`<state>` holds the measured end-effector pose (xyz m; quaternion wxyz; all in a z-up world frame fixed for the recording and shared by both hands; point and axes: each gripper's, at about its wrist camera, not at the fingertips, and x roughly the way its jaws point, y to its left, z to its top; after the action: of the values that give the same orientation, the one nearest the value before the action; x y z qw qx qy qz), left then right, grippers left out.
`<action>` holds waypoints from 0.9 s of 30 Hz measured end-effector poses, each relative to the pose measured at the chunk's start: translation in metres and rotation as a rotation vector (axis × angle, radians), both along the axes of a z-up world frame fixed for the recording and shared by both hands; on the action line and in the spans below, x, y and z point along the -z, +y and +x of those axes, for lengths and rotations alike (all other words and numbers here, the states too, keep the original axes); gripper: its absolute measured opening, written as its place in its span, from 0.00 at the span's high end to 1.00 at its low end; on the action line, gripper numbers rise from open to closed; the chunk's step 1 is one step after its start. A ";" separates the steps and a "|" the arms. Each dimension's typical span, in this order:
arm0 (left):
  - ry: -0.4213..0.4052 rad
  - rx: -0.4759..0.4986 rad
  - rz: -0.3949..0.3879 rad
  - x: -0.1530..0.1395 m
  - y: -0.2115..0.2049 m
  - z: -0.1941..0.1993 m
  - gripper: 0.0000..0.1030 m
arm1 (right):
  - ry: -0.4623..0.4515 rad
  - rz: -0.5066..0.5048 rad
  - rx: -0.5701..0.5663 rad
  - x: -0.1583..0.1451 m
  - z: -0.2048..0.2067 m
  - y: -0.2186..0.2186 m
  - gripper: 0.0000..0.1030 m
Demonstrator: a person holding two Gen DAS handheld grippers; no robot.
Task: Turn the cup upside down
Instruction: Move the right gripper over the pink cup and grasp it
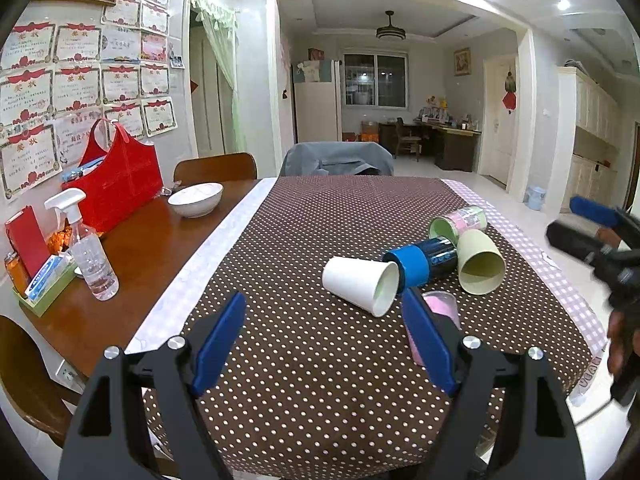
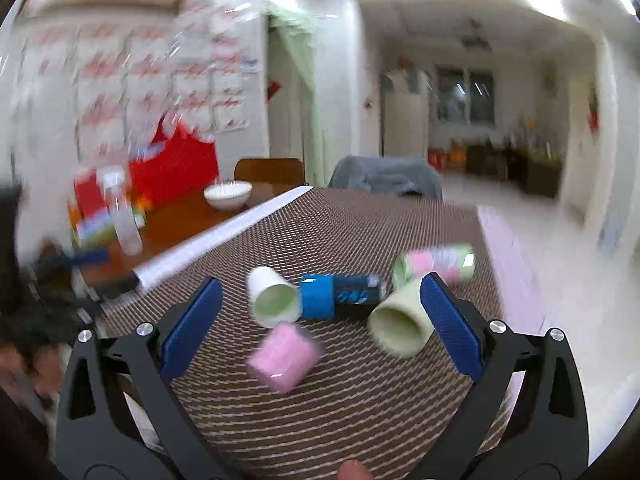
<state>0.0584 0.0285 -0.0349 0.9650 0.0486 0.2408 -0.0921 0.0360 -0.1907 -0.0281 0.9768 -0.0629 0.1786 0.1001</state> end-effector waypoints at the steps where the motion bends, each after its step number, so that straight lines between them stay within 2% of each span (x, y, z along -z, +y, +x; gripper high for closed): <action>1: 0.001 -0.001 0.000 0.000 0.001 0.002 0.23 | 0.028 -0.062 -0.032 0.005 0.010 0.003 0.06; 3: 0.005 -0.005 0.004 0.001 0.002 0.006 0.23 | 0.100 -0.125 -0.126 0.016 0.025 0.004 0.06; 7: 0.029 -0.021 0.022 0.008 0.004 0.020 0.23 | 0.187 -0.295 -0.222 0.039 0.046 0.009 0.06; 12: 0.063 -0.032 0.041 0.016 0.001 0.040 0.23 | 0.256 -0.492 -0.350 0.065 0.061 0.017 0.06; 13: 0.071 -0.032 0.048 0.018 0.000 0.043 0.23 | 0.262 -0.557 -0.393 0.072 0.062 0.021 0.06; 19: 0.125 -0.051 0.073 0.031 -0.004 0.063 0.23 | 0.243 -0.880 -0.592 0.104 0.062 0.040 0.06; 24: 0.170 -0.072 0.072 0.042 -0.003 0.079 0.23 | 0.215 -1.039 -0.763 0.120 0.067 0.055 0.06; 27: 0.198 -0.086 0.075 0.048 -0.001 0.090 0.23 | 0.166 -1.130 -0.881 0.127 0.066 0.062 0.06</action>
<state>0.1484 0.0279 -0.0834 0.9371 0.0650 0.3399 -0.0460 0.1021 -0.1283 -0.1546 0.6471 -0.6170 0.2347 0.3816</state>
